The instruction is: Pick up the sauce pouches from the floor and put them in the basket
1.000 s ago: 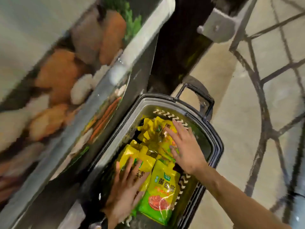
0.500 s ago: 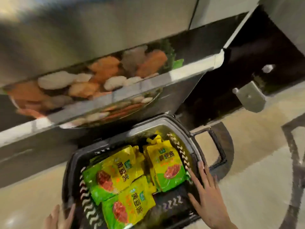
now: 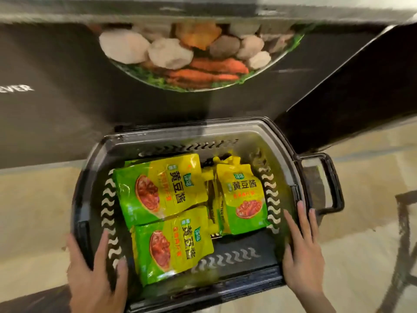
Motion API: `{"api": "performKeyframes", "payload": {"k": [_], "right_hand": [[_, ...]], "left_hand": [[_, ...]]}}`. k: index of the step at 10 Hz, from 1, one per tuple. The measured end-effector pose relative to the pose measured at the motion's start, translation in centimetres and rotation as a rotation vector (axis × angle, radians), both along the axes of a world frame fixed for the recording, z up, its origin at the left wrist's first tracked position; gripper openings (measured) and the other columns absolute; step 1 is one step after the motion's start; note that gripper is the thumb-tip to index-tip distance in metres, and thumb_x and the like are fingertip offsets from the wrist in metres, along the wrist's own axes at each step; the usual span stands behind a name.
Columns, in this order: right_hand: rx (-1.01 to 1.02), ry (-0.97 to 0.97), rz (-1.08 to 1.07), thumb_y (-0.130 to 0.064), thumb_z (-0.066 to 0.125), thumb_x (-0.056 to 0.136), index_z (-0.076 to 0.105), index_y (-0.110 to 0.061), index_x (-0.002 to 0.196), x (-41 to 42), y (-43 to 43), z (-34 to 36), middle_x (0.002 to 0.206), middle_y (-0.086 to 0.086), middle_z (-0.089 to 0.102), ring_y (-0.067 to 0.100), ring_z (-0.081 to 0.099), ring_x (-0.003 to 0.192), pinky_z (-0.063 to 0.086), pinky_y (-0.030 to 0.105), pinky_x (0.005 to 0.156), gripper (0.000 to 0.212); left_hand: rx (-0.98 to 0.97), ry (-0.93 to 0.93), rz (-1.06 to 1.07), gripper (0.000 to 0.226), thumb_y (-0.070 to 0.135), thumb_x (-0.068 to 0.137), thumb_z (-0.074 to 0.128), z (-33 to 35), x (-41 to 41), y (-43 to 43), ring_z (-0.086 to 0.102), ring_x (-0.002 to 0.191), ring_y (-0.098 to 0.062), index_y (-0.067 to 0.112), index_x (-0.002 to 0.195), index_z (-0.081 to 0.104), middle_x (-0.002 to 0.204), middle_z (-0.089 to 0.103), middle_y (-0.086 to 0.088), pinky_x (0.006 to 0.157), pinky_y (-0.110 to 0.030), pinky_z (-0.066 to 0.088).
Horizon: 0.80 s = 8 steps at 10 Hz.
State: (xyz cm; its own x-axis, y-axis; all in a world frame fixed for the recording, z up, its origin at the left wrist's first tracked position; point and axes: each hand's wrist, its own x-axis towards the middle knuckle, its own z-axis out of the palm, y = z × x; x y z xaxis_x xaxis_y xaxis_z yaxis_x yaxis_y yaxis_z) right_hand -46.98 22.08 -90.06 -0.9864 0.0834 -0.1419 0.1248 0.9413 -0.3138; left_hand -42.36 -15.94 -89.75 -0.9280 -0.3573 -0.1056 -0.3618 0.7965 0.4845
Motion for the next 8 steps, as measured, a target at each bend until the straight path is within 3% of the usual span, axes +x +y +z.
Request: {"api": "performKeyframes", "payload": {"k": [3,4,5,6,7,8], "right_hand": [[0.051,-0.012,-0.013,-0.008,0.043,0.083,0.047,-0.019,0.145,-0.7,3.1,0.3,0.166,-0.01,0.009,0.02,0.003,0.154,0.037,0.046,0.104,0.063],[0.072,-0.006,-0.039,0.004,0.056,0.085,0.048,-0.02,0.144,-0.6,3.9,0.0,0.166,-0.013,0.006,0.019,0.001,0.154,0.045,0.053,0.102,0.065],[0.107,-0.07,-0.028,0.003,0.065,0.081,0.052,-0.022,0.142,-0.9,3.9,0.2,0.166,-0.012,0.0,0.021,-0.002,0.154,0.049,0.053,0.099,0.067],[0.228,-0.225,0.068,-0.012,0.069,0.081,0.046,-0.027,0.146,-1.1,4.0,1.2,0.166,-0.005,-0.015,0.027,-0.01,0.153,0.03,0.054,0.115,0.071],[0.262,-0.416,0.091,-0.039,0.058,0.091,0.019,-0.033,0.155,-2.8,2.5,4.9,0.161,-0.003,-0.027,0.025,-0.014,0.152,0.013,0.055,0.122,0.074],[0.227,-0.423,0.2,-0.046,0.053,0.094,0.006,-0.033,0.157,-4.3,-1.0,11.8,0.165,0.0,-0.016,0.023,-0.01,0.153,0.009,0.053,0.123,0.08]], "left_hand": [[-0.085,-0.051,0.076,0.06,0.037,0.084,0.047,-0.1,1.4,4.8,0.046,0.113,-0.052,0.015,0.138,0.059,0.166,0.011,-0.017,0.084,-0.059,0.053],[-0.089,-0.032,0.125,0.055,0.031,0.087,0.055,-0.3,1.5,5.4,0.043,0.12,-0.048,0.02,0.141,0.056,0.166,0.009,-0.014,0.082,-0.057,0.054],[-0.072,-0.113,0.151,0.058,0.023,0.089,0.068,-0.2,0.9,5.4,0.036,0.128,-0.047,0.024,0.145,0.05,0.167,-0.001,-0.009,0.079,-0.059,0.053],[-0.039,-0.235,0.081,0.069,0.032,0.089,0.067,0.4,1.2,5.0,0.029,0.137,-0.046,0.028,0.152,0.038,0.165,-0.022,-0.005,0.087,-0.058,0.052],[-0.088,-0.457,-0.035,0.081,0.052,0.092,0.056,2.6,1.0,3.6,0.026,0.145,-0.039,0.037,0.158,0.013,0.157,-0.04,-0.007,0.109,-0.054,0.042],[-0.176,-0.592,-0.145,0.083,0.065,0.093,0.042,8.6,-0.4,3.6,0.021,0.15,-0.031,0.041,0.157,-0.005,0.167,-0.01,-0.008,0.118,-0.051,0.031]]}}
